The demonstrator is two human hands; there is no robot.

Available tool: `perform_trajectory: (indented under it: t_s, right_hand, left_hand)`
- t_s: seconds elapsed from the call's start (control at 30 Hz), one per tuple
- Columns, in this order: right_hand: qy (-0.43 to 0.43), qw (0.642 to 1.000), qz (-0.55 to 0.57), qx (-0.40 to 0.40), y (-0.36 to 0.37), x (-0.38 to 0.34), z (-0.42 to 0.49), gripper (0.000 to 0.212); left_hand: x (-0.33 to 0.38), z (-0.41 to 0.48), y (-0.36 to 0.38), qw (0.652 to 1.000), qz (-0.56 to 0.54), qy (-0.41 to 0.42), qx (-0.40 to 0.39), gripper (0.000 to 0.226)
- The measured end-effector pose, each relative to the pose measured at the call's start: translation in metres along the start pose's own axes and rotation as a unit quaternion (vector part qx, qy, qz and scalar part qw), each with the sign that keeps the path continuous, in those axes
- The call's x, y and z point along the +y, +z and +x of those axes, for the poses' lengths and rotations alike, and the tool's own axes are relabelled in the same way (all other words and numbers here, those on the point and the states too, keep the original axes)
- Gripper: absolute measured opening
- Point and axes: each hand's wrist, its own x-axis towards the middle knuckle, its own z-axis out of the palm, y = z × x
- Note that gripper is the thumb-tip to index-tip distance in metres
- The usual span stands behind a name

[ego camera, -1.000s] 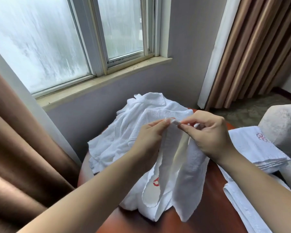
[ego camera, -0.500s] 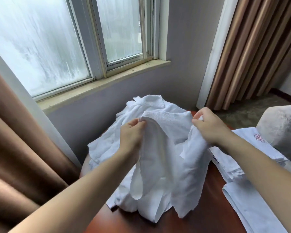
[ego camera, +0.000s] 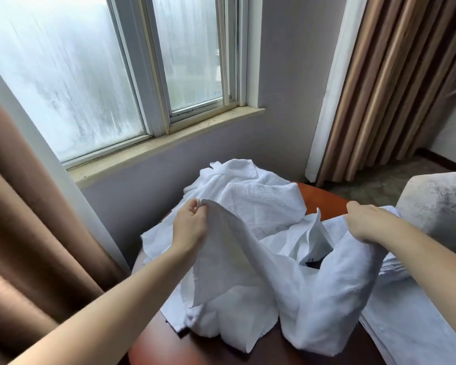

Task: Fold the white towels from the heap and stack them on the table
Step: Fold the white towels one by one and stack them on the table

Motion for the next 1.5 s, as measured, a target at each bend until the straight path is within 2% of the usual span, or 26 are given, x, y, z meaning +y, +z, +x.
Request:
perform_trajectory:
  t_s: [0.07, 0.13, 0.23, 0.37, 0.43, 0.53, 0.63, 0.73, 0.87, 0.97, 1.03, 1.17, 1.23, 1.3, 1.5]
  right_hand:
    - [-0.007, 1.000, 0.020, 0.005, 0.002, 0.003, -0.005, 0.028]
    - [-0.021, 0.993, 0.113, 0.008, 0.007, 0.004, -0.006, 0.017]
    - [-0.059, 0.962, 0.265, 0.030, 0.015, 0.005, -0.010, 0.017]
    - [-0.104, 0.911, 0.399, 0.025, 0.017, 0.006, -0.027, 0.017]
    - [-0.102, 0.879, 0.466, 0.005, 0.017, 0.010, -0.038, 0.024]
    - [-0.091, 0.826, 0.552, -0.066, 0.020, 0.021, -0.052, 0.031]
    - [-0.074, 0.793, 0.592, -0.124, 0.027, 0.035, -0.063, 0.034]
    - [-0.060, 0.757, 0.633, -0.149, 0.036, 0.046, -0.070, 0.033]
    - [-0.031, 0.766, 0.631, -0.122, 0.039, 0.057, -0.074, 0.032]
    - [-0.032, 0.745, 0.660, -0.086, 0.025, 0.058, -0.076, 0.022]
    - [-0.042, 0.739, 0.668, -0.069, 0.012, 0.054, -0.080, 0.023]
    - [-0.138, 0.736, 0.652, -0.116, -0.011, 0.019, -0.108, 0.006]
    - [-0.184, 0.737, 0.634, -0.143, -0.016, -0.005, -0.125, 0.018]
    - [-0.236, 0.729, 0.622, -0.160, -0.023, -0.026, -0.145, 0.021]
    - [-0.294, 0.726, 0.615, -0.088, -0.032, -0.046, -0.164, 0.024]
  left_hand:
    - [-0.003, -0.004, 0.001, 1.000, 0.016, -0.002, -0.014, 0.017]
    - [-0.002, -0.010, 0.006, 0.999, 0.016, -0.012, -0.032, 0.013]
    - [0.001, -0.022, 0.014, 0.999, 0.009, -0.013, -0.046, 0.013]
    - [0.005, -0.044, 0.022, 0.999, -0.006, 0.008, -0.034, 0.017]
    - [0.009, -0.060, 0.024, 0.999, -0.024, 0.004, -0.025, 0.020]
    - [0.015, -0.086, 0.027, 0.999, -0.026, -0.029, -0.005, 0.022]
    - [0.014, -0.108, 0.028, 0.998, -0.038, -0.047, 0.020, 0.027]
    - [0.014, -0.126, 0.026, 0.997, -0.043, -0.053, 0.040, 0.032]
    - [0.017, -0.145, 0.009, 0.993, -0.056, -0.062, 0.082, 0.025]
    - [0.026, -0.148, -0.005, 0.992, -0.064, -0.076, 0.078, 0.025]
    - [0.037, -0.151, -0.008, 0.992, -0.076, -0.081, 0.067, 0.024]
    - [0.064, -0.163, 0.004, 0.993, -0.096, -0.075, 0.006, 0.029]
    - [0.074, -0.169, 0.013, 0.992, -0.096, -0.068, -0.035, 0.027]
    - [0.079, -0.171, 0.022, 0.990, -0.103, -0.051, -0.079, 0.024]
    - [0.082, -0.167, 0.015, 0.985, -0.133, 0.003, -0.111, 0.020]
